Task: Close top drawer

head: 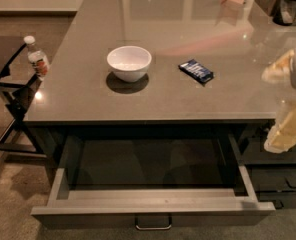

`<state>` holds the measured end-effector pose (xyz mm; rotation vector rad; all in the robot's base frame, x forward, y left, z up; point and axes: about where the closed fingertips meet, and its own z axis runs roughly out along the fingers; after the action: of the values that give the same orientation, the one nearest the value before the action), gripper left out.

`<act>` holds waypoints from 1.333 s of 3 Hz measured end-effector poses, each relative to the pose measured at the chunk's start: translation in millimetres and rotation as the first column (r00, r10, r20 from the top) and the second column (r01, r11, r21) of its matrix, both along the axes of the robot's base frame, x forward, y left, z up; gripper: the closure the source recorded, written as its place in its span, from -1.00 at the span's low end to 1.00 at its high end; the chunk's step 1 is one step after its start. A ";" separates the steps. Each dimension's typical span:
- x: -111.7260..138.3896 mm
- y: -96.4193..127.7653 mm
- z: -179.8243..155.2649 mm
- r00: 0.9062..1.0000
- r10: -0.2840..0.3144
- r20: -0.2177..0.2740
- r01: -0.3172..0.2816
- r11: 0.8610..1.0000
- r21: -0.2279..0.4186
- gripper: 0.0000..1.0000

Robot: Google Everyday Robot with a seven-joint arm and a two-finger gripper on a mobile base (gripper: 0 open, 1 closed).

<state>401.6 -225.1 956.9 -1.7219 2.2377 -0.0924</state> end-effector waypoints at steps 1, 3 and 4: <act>-36.3 -4.0 -27.9 1.000 0.014 -0.007 -0.013 0.999 0.041 -0.16; -68.1 7.9 -71.7 0.996 0.087 -0.002 -0.086 0.985 0.147 0.77; -68.1 7.9 -71.7 0.996 0.086 -0.002 -0.085 0.986 0.146 1.00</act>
Offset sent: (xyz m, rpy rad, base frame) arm -0.1006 0.0136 -0.1155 0.2653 0.0016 0.1295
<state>333.6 -217.2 885.2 -1.7392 2.1157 0.0964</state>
